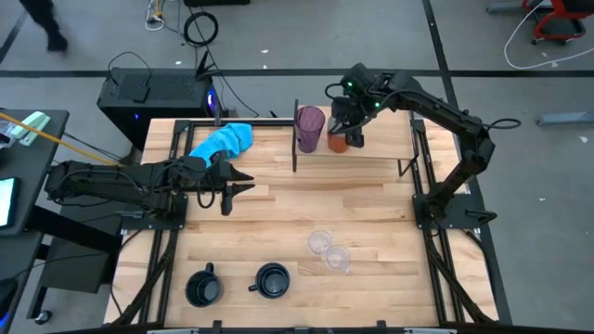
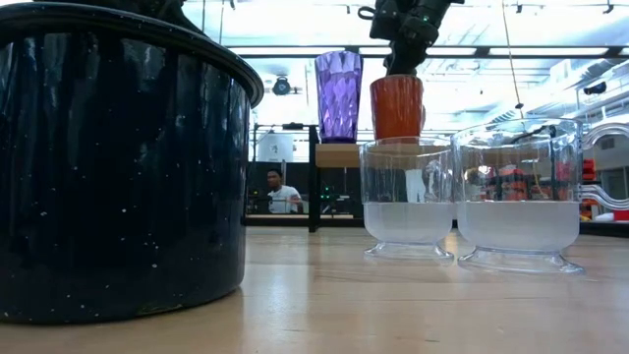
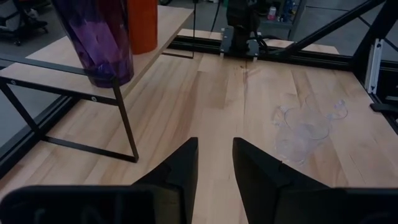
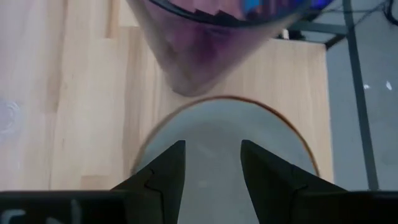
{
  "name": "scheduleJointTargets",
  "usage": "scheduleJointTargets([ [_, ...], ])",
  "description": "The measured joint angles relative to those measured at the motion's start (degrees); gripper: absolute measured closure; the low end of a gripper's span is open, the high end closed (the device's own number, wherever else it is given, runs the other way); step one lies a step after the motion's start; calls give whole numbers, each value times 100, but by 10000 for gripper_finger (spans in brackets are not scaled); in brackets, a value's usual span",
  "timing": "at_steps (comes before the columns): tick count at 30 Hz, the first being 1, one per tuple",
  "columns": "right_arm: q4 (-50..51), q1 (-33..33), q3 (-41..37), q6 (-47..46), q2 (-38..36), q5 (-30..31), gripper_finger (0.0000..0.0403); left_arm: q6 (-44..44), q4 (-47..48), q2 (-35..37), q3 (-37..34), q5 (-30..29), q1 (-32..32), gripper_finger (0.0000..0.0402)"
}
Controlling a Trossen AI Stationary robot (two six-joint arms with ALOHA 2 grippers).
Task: Stack small to large cups/mugs on shelf
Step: Put the brown mug on the shelf
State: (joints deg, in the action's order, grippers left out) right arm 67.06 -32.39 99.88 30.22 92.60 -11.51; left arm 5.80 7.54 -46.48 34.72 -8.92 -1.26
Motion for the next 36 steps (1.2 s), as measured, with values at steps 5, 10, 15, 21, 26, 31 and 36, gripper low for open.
scheduleJointTargets([
  [5,-100,79,0,34,0,-26,242,1,-1,0,0,0,0,294],
  [10,-100,81,0,43,0,-36,242,2,-1,0,0,1,0,294],
  [15,-100,81,0,44,0,-44,242,2,-1,0,0,0,0,294],
  [21,-102,81,0,44,0,-55,242,2,-1,0,0,0,0,294],
  [26,-102,81,0,48,0,-59,242,2,-1,0,1,0,-1,294],
  [31,-105,81,0,87,0,-61,242,2,0,0,2,1,-2,294],
  [36,-113,81,0,107,0,-75,242,2,0,0,2,1,0,294],
])
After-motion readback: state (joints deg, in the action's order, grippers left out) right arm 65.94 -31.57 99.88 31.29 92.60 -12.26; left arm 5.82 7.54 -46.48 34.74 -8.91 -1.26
